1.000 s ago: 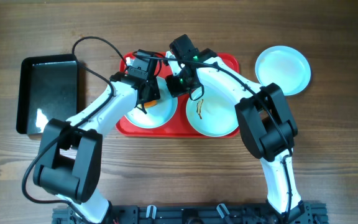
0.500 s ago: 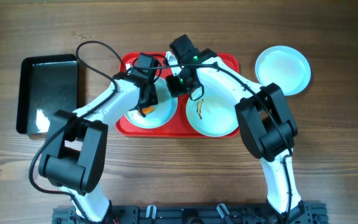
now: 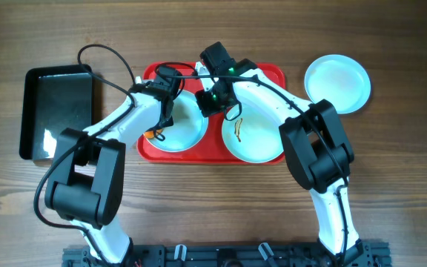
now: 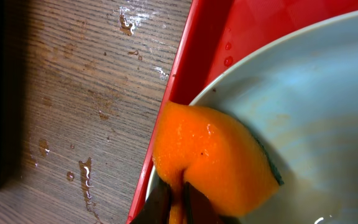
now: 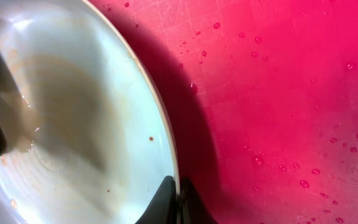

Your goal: Clean dirty plates on tray and stack at the side

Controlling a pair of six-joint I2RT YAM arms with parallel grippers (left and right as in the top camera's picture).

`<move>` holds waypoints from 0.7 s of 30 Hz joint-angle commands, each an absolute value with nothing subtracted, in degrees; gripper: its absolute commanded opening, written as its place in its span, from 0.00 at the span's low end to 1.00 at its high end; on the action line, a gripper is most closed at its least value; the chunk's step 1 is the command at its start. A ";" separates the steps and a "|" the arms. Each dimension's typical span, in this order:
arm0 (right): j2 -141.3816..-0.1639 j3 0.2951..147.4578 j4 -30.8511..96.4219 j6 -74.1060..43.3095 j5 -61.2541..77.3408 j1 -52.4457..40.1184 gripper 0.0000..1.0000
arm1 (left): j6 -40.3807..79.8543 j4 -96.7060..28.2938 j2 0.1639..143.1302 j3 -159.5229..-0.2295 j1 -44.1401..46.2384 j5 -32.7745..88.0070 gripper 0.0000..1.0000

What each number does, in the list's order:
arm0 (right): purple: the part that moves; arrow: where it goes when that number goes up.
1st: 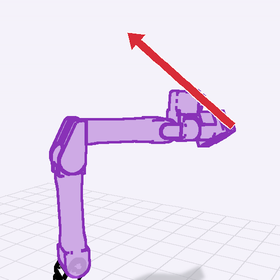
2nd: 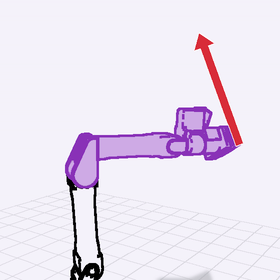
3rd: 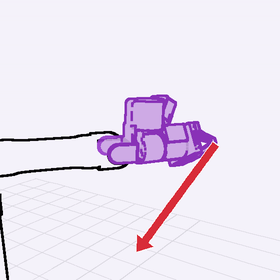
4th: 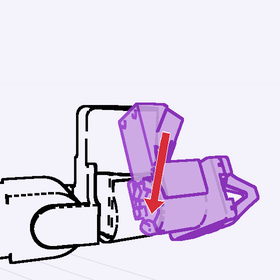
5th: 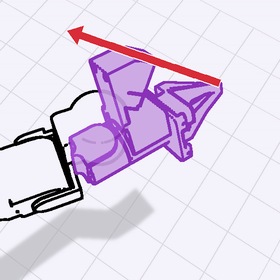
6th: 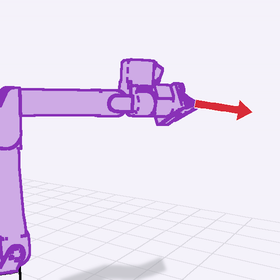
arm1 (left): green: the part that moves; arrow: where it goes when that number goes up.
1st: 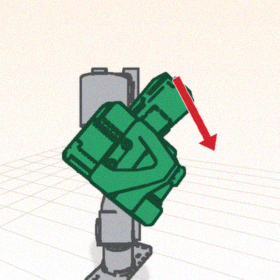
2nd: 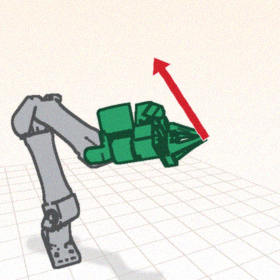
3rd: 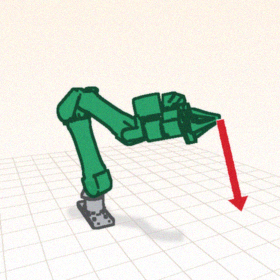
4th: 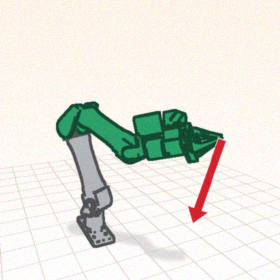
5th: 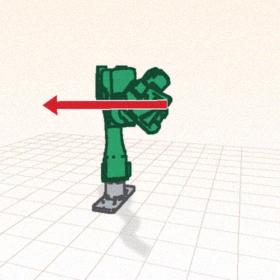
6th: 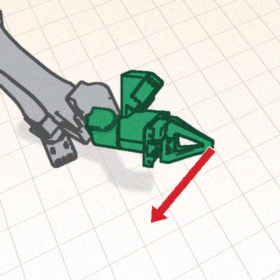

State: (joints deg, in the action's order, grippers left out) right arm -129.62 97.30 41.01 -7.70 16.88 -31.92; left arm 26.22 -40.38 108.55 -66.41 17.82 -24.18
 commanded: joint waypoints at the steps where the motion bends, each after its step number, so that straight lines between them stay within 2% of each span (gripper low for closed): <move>1: -129.10 96.77 40.99 -9.37 12.53 -31.11 0.04 | 29.12 -41.04 105.51 -68.05 16.60 -23.90 0.04; 6: -128.33 98.00 40.49 -10.70 11.75 -31.11 0.04 | 29.74 -41.23 97.38 -68.05 16.60 -14.83 0.04; 10: -127.37 99.57 40.95 -10.50 10.81 -31.11 0.04 | 29.69 -43.33 91.55 -68.05 16.60 -12.23 0.04; 21: -119.74 104.16 43.33 -10.52 -9.23 -31.11 0.04 | 29.69 -54.54 87.55 -68.03 16.60 -12.19 0.04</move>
State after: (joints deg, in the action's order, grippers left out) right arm -124.90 101.30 42.81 -9.85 1.69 -31.35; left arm 29.08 -53.15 87.85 -67.26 16.86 -13.04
